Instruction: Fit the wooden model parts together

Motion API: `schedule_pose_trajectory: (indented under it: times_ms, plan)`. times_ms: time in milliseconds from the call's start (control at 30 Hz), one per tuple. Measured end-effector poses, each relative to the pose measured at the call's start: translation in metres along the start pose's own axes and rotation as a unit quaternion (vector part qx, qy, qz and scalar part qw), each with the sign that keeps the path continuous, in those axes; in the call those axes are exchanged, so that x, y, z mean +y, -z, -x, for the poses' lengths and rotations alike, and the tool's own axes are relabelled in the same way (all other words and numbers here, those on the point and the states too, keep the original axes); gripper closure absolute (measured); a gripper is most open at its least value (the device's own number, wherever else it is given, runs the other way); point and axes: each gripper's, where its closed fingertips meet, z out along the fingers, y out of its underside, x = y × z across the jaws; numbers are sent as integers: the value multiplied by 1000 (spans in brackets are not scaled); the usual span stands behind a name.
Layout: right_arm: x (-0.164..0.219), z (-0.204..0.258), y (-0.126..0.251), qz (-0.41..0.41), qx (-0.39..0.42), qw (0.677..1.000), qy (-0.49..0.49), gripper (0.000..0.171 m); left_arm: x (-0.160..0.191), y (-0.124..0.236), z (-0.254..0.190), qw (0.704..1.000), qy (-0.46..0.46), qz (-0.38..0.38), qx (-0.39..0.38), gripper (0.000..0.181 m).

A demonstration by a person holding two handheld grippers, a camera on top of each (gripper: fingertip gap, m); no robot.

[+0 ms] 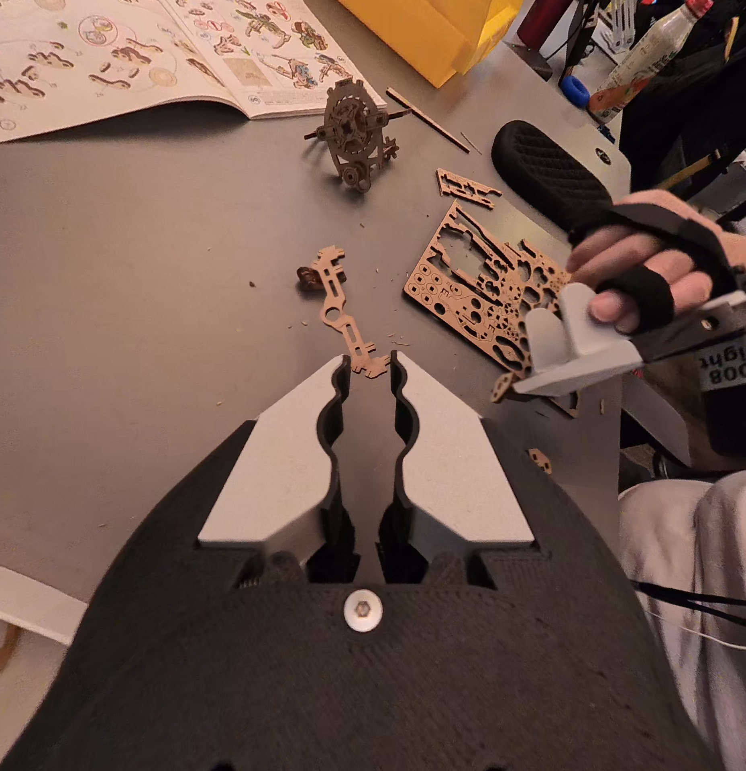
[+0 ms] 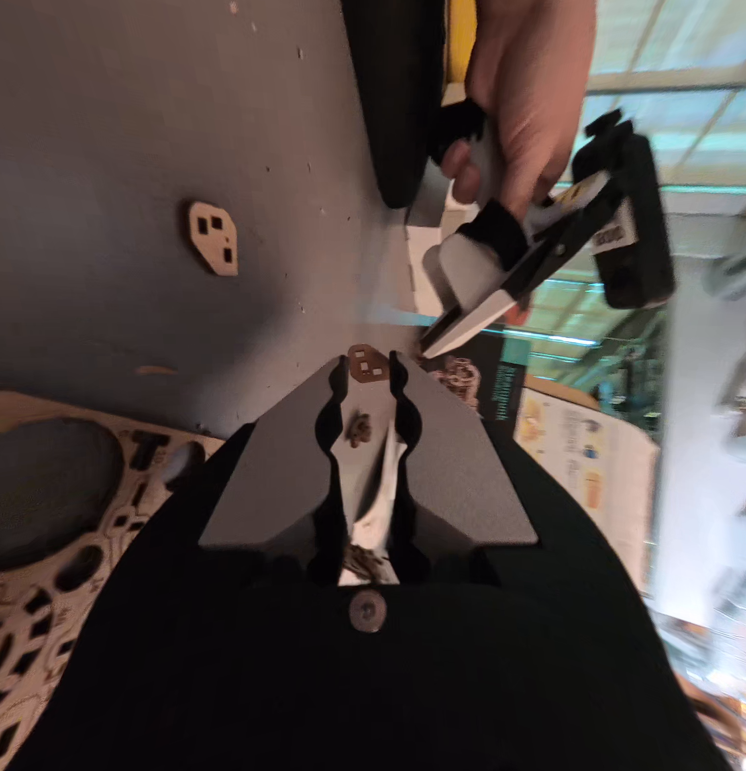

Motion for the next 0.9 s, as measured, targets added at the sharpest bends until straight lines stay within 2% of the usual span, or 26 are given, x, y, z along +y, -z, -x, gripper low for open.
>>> schedule_pose_trajectory:
  times_ms: [133,267,333,400,433,500,567,600,633,667,767,900]
  plan:
    - [-14,9,13,22,24,995,99,146,-2,0,-2,1000,-1,-6,1,164]
    - [-29,17,32,22,16,992,123,145,-5,1,-5,1000,1,-14,7,164]
    - [-24,21,38,43,-11,997,58,146,-6,2,-7,1000,4,-17,10,164]
    - [-6,20,39,90,-43,988,-118,148,-7,3,-8,1000,8,-20,16,164]
    - [0,22,38,111,-63,963,-238,147,-7,3,-10,1000,10,-21,19,164]
    - [-3,28,32,114,-119,871,-463,141,-7,3,-11,999,13,-22,24,164]
    - [-6,28,23,116,-140,773,-608,138,-6,1,-12,999,17,-18,30,164]
    - [-11,28,18,104,-156,741,-644,135,-5,0,-13,999,19,-17,33,164]
    - [-11,28,13,101,-161,724,-663,135,-4,-1,-13,999,22,-17,37,164]
    - [-6,30,9,113,-158,722,-664,135,-4,-2,-14,999,24,-15,41,164]
    - [6,33,-1,120,-141,743,-643,136,-3,-2,-14,999,28,-14,45,164]
    - [6,35,-4,113,-154,699,-689,141,-4,1,-16,998,31,-14,54,164]
